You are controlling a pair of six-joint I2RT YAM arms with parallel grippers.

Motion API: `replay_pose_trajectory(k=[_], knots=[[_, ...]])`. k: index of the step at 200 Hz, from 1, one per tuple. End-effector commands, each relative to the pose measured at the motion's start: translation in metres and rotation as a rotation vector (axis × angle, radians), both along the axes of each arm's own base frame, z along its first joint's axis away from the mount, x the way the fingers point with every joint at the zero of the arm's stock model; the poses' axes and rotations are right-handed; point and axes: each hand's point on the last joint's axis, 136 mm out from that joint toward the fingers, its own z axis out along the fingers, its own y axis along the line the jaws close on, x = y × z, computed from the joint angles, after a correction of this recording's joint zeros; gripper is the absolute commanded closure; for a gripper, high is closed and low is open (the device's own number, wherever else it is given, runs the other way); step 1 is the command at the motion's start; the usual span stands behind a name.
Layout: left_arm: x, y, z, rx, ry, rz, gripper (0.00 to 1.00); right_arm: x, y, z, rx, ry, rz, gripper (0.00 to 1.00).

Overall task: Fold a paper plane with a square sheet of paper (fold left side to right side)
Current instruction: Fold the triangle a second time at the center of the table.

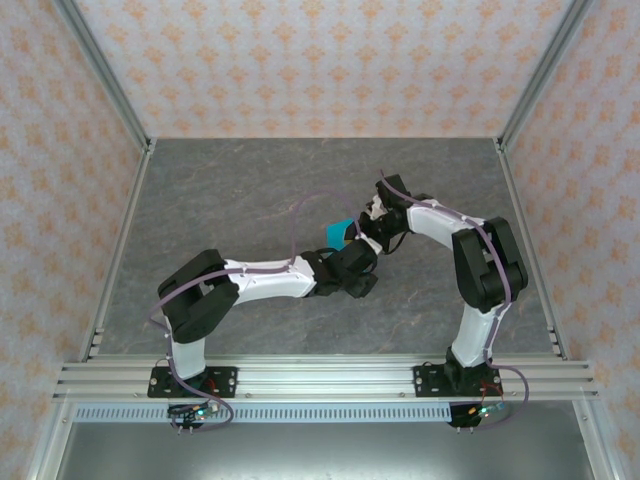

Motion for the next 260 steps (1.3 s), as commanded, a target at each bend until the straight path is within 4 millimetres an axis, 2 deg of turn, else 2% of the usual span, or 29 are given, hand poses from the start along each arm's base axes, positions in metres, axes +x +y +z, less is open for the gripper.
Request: replay_pose_trajectory(k=[1, 51, 126, 161, 187, 230, 260], knots=[[0.007, 0.006, 0.007, 0.042, -0.038, 0.016, 0.44, 0.002, -0.005, -0.006, -0.027, 0.02, -0.002, 0.65], [0.001, 0.009, 0.01, 0.027, -0.029, 0.007, 0.65, 0.002, -0.007, -0.01, -0.046, 0.027, -0.002, 0.65], [-0.005, 0.01, 0.014, 0.003, -0.008, 0.002, 0.84, 0.005, -0.009, -0.01, -0.055, 0.017, 0.002, 0.64], [-0.006, 0.01, 0.012, -0.004, 0.009, 0.008, 0.95, 0.013, -0.008, 0.008, -0.032, -0.054, -0.015, 0.6], [-0.006, 0.01, 0.011, -0.038, 0.042, 0.018, 1.0, 0.024, -0.014, 0.03, -0.012, -0.121, -0.065, 0.52], [0.002, 0.017, 0.013, -0.177, 0.129, 0.054, 1.0, 0.03, -0.036, 0.058, -0.011, -0.2, -0.135, 0.42], [0.008, 0.019, 0.016, -0.256, 0.174, 0.066, 1.0, 0.018, -0.051, 0.058, -0.059, -0.215, -0.142, 0.42]])
